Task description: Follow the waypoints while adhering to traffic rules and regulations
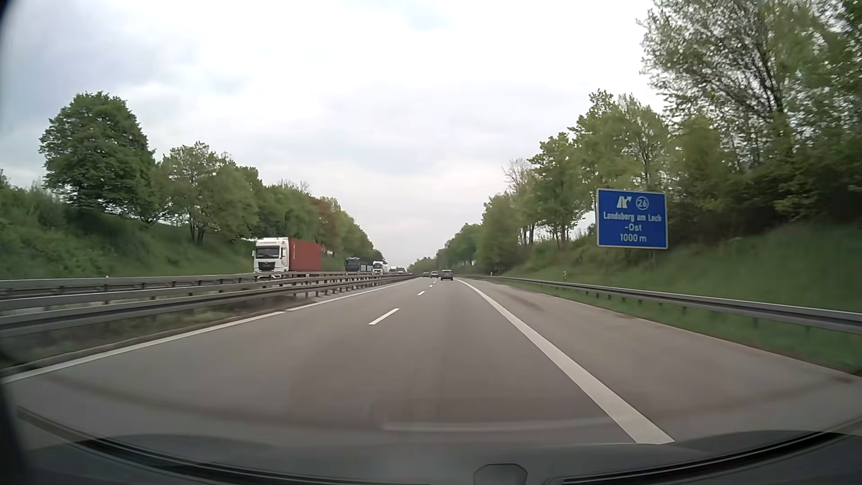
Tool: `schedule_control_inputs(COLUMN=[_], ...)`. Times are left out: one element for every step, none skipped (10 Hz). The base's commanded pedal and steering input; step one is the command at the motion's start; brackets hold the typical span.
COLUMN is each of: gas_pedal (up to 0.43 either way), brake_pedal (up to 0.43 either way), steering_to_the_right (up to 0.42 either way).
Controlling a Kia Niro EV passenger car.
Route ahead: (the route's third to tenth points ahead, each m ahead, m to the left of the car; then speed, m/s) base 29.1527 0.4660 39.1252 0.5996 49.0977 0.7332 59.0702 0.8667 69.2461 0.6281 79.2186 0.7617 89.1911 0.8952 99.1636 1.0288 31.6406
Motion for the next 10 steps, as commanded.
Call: schedule_control_inputs(gas_pedal=[0.358,0.358,0.358,0.358,0.358,0.358,0.358,0.358,0.358,0.358], brake_pedal=[0.0,0.0,0.0,0.0,0.0,0.0,0.0,0.0,0.0,0.0], steering_to_the_right=[-0.004,-0.004,-0.005,-0.005,-0.004,-0.004,-0.004,-0.004,-0.004,-0.004])
